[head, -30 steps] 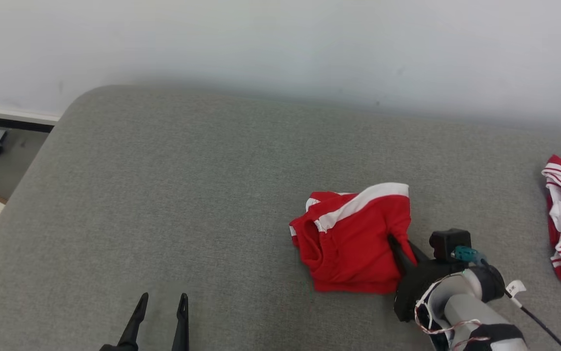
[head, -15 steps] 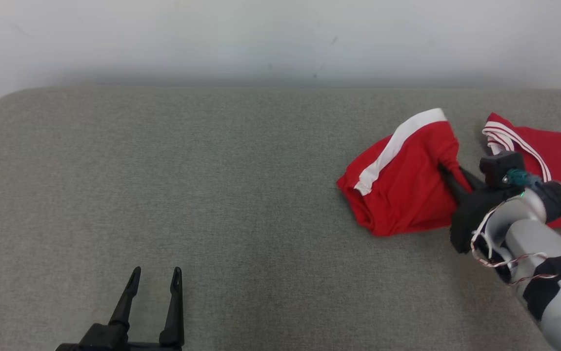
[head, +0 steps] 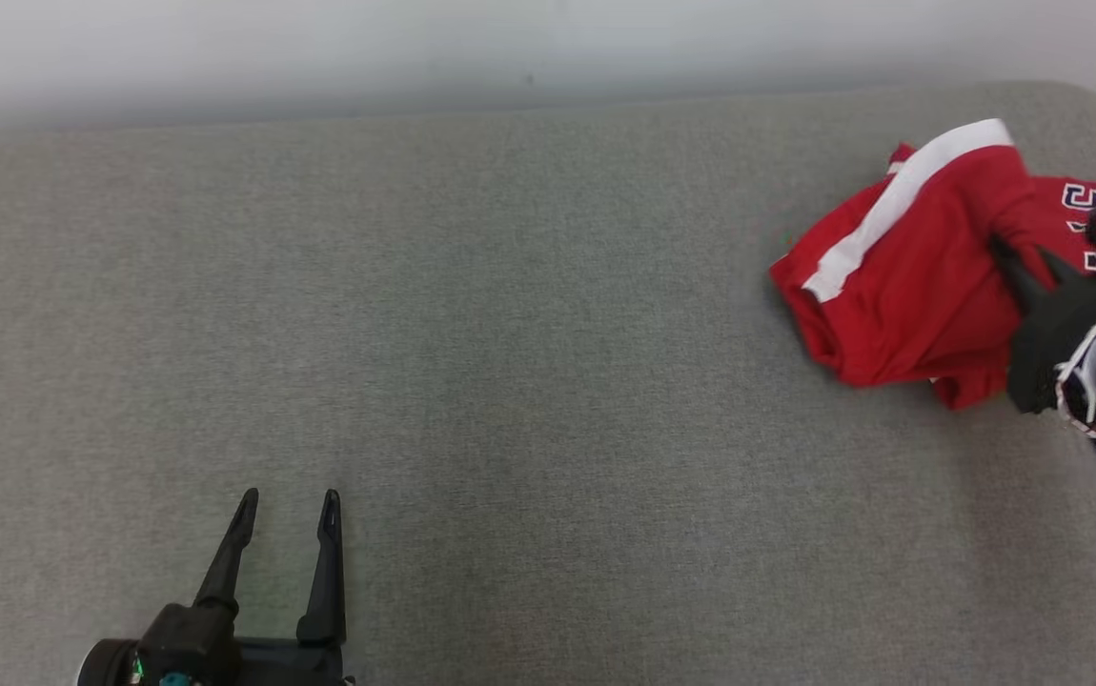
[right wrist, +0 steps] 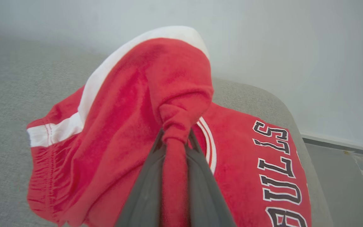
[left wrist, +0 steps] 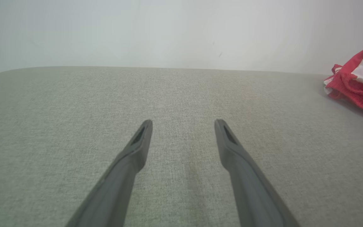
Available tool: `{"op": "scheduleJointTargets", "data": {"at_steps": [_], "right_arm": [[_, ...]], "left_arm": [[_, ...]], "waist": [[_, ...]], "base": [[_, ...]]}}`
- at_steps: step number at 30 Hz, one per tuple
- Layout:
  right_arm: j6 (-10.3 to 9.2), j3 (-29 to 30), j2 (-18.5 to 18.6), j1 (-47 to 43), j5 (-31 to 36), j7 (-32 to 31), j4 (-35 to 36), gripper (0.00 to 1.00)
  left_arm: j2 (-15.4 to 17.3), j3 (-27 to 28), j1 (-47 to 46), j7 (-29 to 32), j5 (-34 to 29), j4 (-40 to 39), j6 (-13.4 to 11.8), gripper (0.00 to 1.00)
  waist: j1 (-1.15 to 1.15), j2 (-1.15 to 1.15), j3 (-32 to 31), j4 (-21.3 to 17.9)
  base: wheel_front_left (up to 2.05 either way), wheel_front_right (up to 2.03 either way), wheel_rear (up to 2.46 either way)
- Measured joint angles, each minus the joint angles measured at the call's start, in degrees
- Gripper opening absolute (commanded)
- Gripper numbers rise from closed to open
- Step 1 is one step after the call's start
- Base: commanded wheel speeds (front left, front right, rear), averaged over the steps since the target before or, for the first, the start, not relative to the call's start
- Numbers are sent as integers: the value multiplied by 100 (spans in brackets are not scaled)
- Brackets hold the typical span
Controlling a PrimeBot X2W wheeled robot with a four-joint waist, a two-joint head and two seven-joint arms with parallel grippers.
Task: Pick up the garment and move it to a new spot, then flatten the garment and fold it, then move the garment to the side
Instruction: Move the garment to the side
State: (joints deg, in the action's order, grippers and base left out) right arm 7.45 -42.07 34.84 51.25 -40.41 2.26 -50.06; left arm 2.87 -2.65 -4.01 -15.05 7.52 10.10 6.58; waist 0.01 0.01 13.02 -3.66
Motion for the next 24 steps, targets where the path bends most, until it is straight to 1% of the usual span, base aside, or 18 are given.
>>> {"op": "scheduleJointTargets", "data": {"at_steps": [3, 11, 17, 24], "right_arm": [[0, -16, 137, 87, -157, -94, -80, 0], [1, -71, 441, 536, -296, -170, -436, 0], [1, -90, 539, 765, -393, -167, -881, 0], [1, -168, 560, 905, -277, -12, -1405, 0]], "left_arm": [[-2, 12, -68, 0, -46, -5, 8, 100], [-2, 91, -214, 0, -178, -44, 55, 100], [5, 144, -285, 0, -242, -107, 77, 100], [44, 198, -315, 0, -269, -185, 83, 100]], "waist": [[0, 0, 99, -80], [0, 0, 399, -202], [0, 0, 619, -234], [0, 0, 753, -253]], "base": [[0, 0, 0], [0, 0, 0], [0, 0, 0], [0, 0, 0]]}}
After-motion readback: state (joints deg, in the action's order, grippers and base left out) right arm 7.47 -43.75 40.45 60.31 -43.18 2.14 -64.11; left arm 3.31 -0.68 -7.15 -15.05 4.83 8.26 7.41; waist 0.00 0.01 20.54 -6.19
